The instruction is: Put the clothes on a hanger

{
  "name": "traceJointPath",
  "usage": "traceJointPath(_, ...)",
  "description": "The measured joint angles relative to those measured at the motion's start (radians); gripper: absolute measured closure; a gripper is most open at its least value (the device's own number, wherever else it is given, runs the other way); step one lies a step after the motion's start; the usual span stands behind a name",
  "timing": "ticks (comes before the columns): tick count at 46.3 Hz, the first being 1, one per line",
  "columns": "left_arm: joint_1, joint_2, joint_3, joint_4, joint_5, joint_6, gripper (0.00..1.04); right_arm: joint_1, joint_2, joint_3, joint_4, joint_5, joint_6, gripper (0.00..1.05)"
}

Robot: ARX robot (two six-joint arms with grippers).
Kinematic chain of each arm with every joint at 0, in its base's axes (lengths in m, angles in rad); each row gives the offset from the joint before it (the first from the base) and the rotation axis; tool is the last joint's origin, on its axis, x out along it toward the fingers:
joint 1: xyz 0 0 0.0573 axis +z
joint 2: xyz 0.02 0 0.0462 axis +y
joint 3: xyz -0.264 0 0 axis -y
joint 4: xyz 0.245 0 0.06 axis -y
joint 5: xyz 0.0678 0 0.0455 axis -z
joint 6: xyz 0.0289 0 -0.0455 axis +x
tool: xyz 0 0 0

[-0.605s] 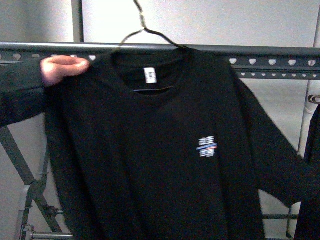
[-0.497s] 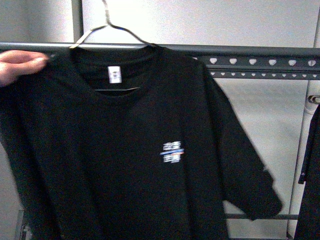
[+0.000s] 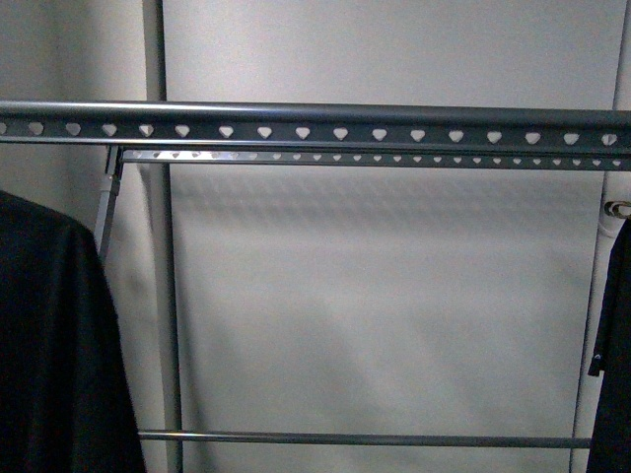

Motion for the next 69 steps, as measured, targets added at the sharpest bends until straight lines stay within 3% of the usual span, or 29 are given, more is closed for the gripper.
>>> traceJointPath(5,0.021,0.256,0.124,0.072,-0.121,-0.221,0.07,0.000,0.000,0.000,0.000,0.000,0.000,0.07)
traceJointPath(9,-0.005,0.369,0.217,0.099,-0.161,-0.350,0.07,0.000,0.000,0.000,0.000,-0.002,0.000,0.07)
traceJointPath(16,-0.064,0.490,0.400,0.129,-0.260,-0.466,0.07,0.000,0.000,0.000,0.000,0.000,0.000,0.07)
traceJointPath(32,-0.101,0.709,0.612,0.061,-0.433,-0.531,0.07,0.000,0.000,0.000,0.000,0.000,0.000,0.07)
traceJointPath(51,-0.155,0.901,0.851,-0.003,-0.532,-0.521,0.07,0.000,0.000,0.000,0.000,0.000,0.000,0.07)
traceJointPath(69,-0.153,0.915,0.837,-0.050,-0.510,-0.478,0.71,0.000,0.000,0.000,0.000,0.000,0.000,0.07)
